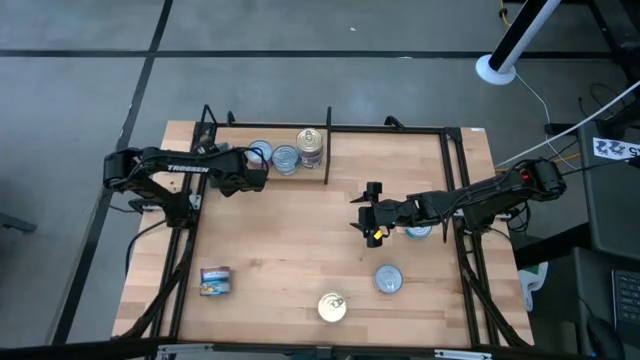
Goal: Stack canned seafood by type on shelf
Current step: Stack the green tuna can on top of the green tuna can on the shelf
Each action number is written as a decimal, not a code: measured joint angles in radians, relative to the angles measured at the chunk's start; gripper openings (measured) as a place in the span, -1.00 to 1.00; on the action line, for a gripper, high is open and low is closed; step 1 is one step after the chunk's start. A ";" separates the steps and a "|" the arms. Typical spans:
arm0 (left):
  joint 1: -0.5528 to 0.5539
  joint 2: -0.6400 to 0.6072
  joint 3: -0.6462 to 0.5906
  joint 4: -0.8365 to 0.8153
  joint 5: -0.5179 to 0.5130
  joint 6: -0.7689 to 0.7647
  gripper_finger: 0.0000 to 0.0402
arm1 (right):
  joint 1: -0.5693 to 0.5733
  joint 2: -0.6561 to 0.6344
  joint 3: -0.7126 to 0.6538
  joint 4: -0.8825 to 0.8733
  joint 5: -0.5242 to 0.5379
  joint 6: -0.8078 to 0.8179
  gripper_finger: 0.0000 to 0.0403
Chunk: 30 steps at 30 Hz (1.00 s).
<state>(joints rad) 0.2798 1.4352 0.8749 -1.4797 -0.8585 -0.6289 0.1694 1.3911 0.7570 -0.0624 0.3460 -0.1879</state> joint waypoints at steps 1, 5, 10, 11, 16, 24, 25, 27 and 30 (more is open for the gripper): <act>0.000 0.000 0.000 0.016 0.000 0.013 -0.22 | 0.000 0.000 0.000 0.000 0.000 0.000 0.53; 0.000 0.000 0.000 0.025 0.000 0.027 -0.22 | 0.000 0.000 0.000 0.000 0.000 0.000 0.53; 0.000 0.000 0.000 0.025 0.000 0.027 -0.22 | 0.000 0.000 0.000 0.000 0.000 0.000 0.53; 0.000 0.000 0.000 0.025 0.000 0.026 -0.22 | 0.000 0.000 0.000 0.000 0.000 0.000 0.53; 0.000 0.000 0.000 0.045 0.001 0.027 -0.22 | 0.000 0.000 0.000 0.000 0.000 0.000 0.53; 0.008 0.000 0.000 0.072 0.002 0.061 -0.22 | 0.000 0.000 0.000 0.000 0.000 0.000 0.53; 0.015 0.000 0.000 0.066 0.002 0.056 -0.22 | 0.000 0.000 0.000 0.000 0.000 0.000 0.53; 0.031 0.000 0.000 0.055 0.002 0.045 -0.22 | 0.000 0.000 0.000 0.000 0.000 0.000 0.53; 0.059 0.000 0.000 0.051 0.002 0.026 -0.22 | 0.000 0.000 0.000 0.000 0.000 0.000 0.53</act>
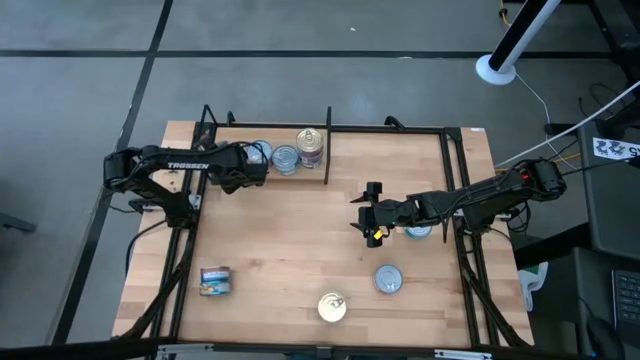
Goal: Stack canned seafood by type on shelf
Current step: Stack the green tuna can on top of the green tuna can on the shelf
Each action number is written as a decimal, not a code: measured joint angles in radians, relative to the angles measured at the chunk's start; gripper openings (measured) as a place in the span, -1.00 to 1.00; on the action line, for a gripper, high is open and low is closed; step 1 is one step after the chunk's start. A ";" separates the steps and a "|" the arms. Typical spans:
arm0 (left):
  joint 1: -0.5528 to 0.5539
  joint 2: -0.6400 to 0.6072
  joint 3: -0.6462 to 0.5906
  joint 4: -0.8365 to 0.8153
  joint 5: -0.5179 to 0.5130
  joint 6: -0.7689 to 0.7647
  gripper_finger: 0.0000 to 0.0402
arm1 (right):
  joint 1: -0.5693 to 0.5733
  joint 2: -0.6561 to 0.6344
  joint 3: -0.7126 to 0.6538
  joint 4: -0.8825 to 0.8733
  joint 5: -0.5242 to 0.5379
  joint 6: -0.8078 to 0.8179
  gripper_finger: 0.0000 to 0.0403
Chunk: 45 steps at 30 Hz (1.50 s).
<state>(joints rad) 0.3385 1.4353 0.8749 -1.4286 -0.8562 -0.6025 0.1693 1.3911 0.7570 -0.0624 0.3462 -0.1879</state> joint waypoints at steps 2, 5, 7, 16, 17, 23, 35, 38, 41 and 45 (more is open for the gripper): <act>0.019 0.000 0.000 0.001 0.000 0.000 -0.22 | 0.000 0.000 0.000 0.000 0.000 0.000 0.53; 0.044 0.000 0.000 0.006 0.000 0.002 -0.22 | 0.000 0.000 0.000 0.000 0.000 0.000 0.53; 0.061 0.000 0.000 0.007 0.000 0.006 -0.22 | 0.000 0.000 0.000 0.000 0.000 0.000 0.53; 0.089 0.000 0.000 0.062 0.039 0.089 -0.22 | 0.000 0.000 0.000 0.000 0.000 0.000 0.53; 0.089 0.000 0.000 0.064 0.041 0.094 -0.22 | 0.000 0.000 0.000 0.000 0.000 0.000 0.53; 0.089 0.000 0.000 0.063 0.044 0.096 -0.22 | 0.000 0.000 0.000 0.000 0.000 0.000 0.53; 0.064 -0.001 0.000 0.035 -0.005 0.048 -0.22 | 0.000 0.000 0.000 0.000 0.000 0.000 0.53; 0.034 -0.001 0.006 0.020 -0.012 0.034 -0.22 | 0.000 0.000 0.000 0.000 0.000 0.000 0.53; 0.000 -0.002 0.009 0.019 -0.017 0.038 -0.22 | 0.000 0.000 0.000 0.000 0.000 0.000 0.53; -0.042 -0.002 0.009 0.019 -0.017 0.040 -0.22 | 0.000 0.000 0.000 0.000 0.000 0.000 0.53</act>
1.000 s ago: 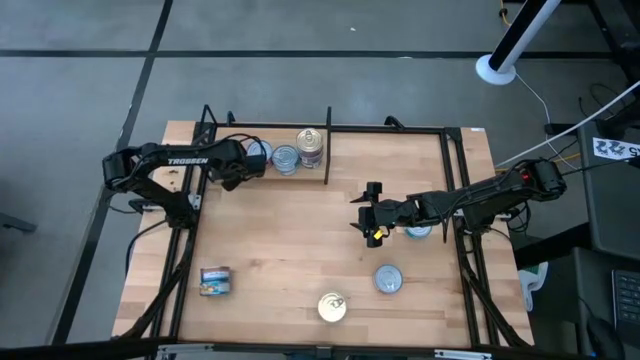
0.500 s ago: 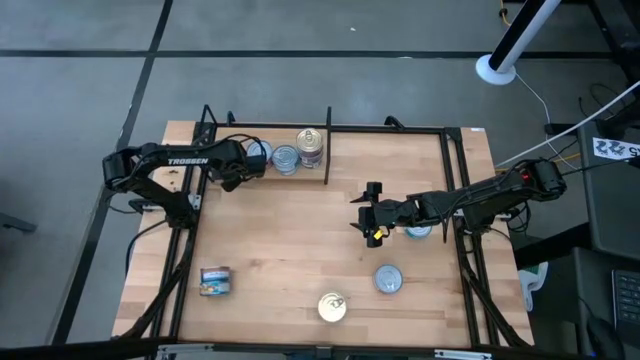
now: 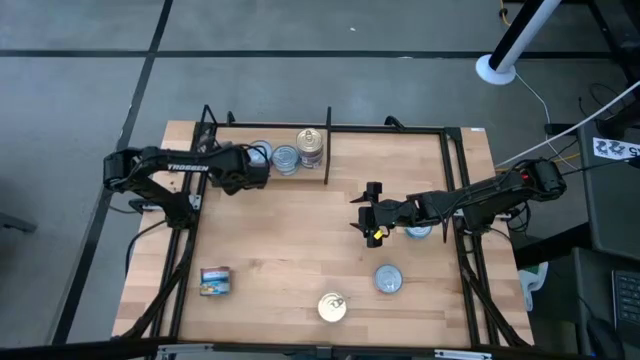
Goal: Stack canned seafood by type on shelf
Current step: Stack the green tuna can on top of the green tuna can on the shelf
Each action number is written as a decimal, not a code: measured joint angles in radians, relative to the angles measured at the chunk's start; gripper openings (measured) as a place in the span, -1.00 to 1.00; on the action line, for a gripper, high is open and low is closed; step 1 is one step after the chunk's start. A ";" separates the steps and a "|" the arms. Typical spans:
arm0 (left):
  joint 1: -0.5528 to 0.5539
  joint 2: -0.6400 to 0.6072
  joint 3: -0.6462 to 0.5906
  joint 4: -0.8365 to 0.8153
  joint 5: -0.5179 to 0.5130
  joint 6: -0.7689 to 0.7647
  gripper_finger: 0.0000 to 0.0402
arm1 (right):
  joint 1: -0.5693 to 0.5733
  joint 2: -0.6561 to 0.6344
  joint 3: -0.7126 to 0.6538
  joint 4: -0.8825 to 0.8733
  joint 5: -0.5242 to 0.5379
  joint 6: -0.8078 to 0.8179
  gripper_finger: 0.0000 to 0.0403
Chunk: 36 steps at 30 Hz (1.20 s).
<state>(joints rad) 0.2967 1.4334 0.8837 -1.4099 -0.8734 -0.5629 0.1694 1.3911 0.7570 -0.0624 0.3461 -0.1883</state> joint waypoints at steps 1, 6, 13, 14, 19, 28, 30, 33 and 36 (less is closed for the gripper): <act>-0.008 0.000 0.000 0.000 0.000 0.000 -0.22 | 0.000 0.000 0.000 0.000 0.000 0.000 0.53; -0.031 0.000 0.000 -0.001 0.000 0.005 -0.22 | 0.000 0.000 0.000 0.000 0.000 0.000 0.53; -0.030 0.000 -0.009 0.005 0.039 0.038 -0.22 | 0.000 0.000 0.000 0.000 0.000 0.000 0.53; -0.030 0.000 -0.009 0.006 0.039 0.038 -0.22 | 0.000 0.000 0.000 0.000 0.000 0.000 0.53; -0.020 0.001 -0.009 0.009 0.040 0.038 -0.22 | 0.000 0.000 0.000 0.000 0.000 0.000 0.53; 0.007 0.001 -0.009 0.037 0.078 0.043 -0.22 | 0.000 0.000 0.000 0.000 0.000 0.000 0.53; 0.007 0.001 -0.009 0.043 0.094 0.045 -0.22 | 0.000 0.000 0.000 0.000 0.000 0.000 0.53; 0.007 0.001 -0.009 0.043 0.108 0.046 -0.22 | 0.000 0.000 0.000 0.000 0.000 0.000 0.53; 0.007 0.001 -0.009 0.043 0.115 0.046 -0.18 | 0.000 0.000 0.000 0.000 0.000 0.000 0.53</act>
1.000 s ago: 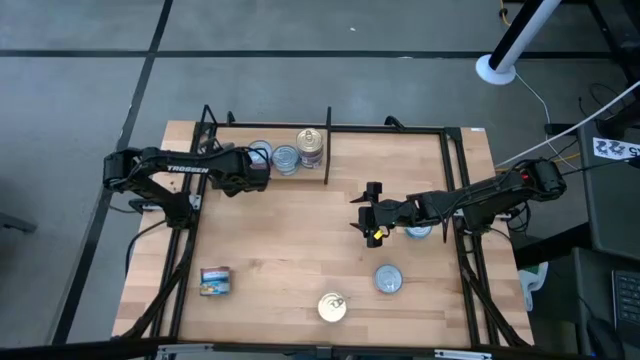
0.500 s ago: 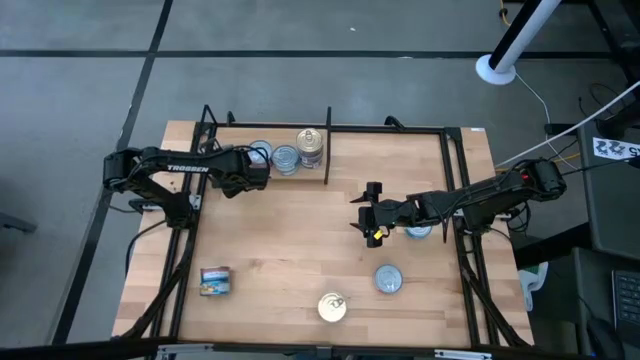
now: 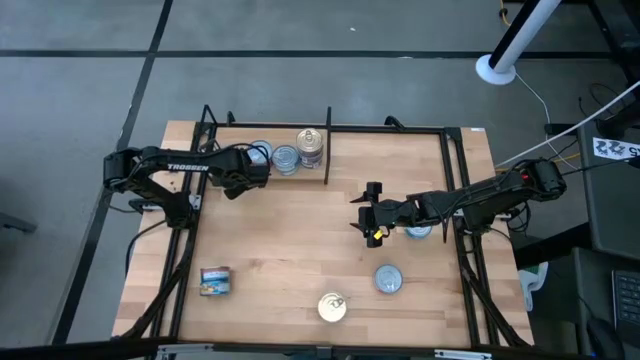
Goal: Stack canned seafood by type on shelf
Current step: Stack the green tuna can on top of the green tuna can on the shelf, then stack the yellow blue tuna can on top of the yellow blue tuna can on the shelf
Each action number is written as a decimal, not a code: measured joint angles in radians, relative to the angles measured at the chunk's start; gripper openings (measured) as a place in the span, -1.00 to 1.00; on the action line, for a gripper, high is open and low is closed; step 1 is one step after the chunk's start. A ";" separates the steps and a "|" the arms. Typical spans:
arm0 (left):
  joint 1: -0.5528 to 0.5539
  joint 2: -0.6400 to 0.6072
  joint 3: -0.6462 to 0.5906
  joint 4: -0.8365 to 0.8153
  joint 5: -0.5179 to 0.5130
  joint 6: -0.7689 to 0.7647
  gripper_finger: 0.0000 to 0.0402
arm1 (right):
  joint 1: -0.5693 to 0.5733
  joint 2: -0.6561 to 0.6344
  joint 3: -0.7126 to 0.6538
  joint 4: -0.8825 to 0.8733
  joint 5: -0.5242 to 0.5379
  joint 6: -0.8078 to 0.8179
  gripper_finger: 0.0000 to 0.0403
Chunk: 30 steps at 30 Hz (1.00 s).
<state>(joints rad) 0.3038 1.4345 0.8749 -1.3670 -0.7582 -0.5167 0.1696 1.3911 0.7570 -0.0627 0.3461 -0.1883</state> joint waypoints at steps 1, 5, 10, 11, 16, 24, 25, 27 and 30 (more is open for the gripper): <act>0.000 0.000 0.000 0.001 0.005 0.000 -0.15 | 0.000 0.000 0.000 0.000 0.000 0.000 0.53; 0.000 0.001 0.000 0.003 0.009 0.003 0.03 | 0.000 0.000 0.000 0.000 0.000 0.000 0.53; 0.000 0.001 0.000 -0.012 0.005 0.003 0.18 | 0.000 0.000 0.000 0.000 0.000 0.000 0.53; 0.000 0.001 0.000 -0.013 0.005 0.003 0.19 | 0.000 0.000 0.000 0.000 0.000 0.000 0.53; 0.000 0.001 0.000 -0.015 0.010 0.003 0.21 | 0.000 0.000 0.000 0.000 0.000 0.000 0.53; 0.000 0.001 0.000 -0.091 0.161 0.006 0.19 | 0.000 0.000 0.000 0.000 0.000 0.000 0.53; 0.000 0.001 0.000 -0.101 0.164 -0.003 0.19 | 0.000 0.000 0.000 0.000 0.000 0.000 0.53; 0.000 0.001 0.000 -0.115 0.167 -0.009 0.19 | 0.000 0.000 0.000 0.000 0.000 0.000 0.53; -0.003 0.001 0.000 -0.118 0.168 -0.027 0.16 | 0.000 0.000 0.000 0.000 0.000 0.000 0.53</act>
<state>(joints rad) 0.3012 1.4353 0.8745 -1.4855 -0.5907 -0.5432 0.1696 1.3911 0.7568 -0.0626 0.3460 -0.1885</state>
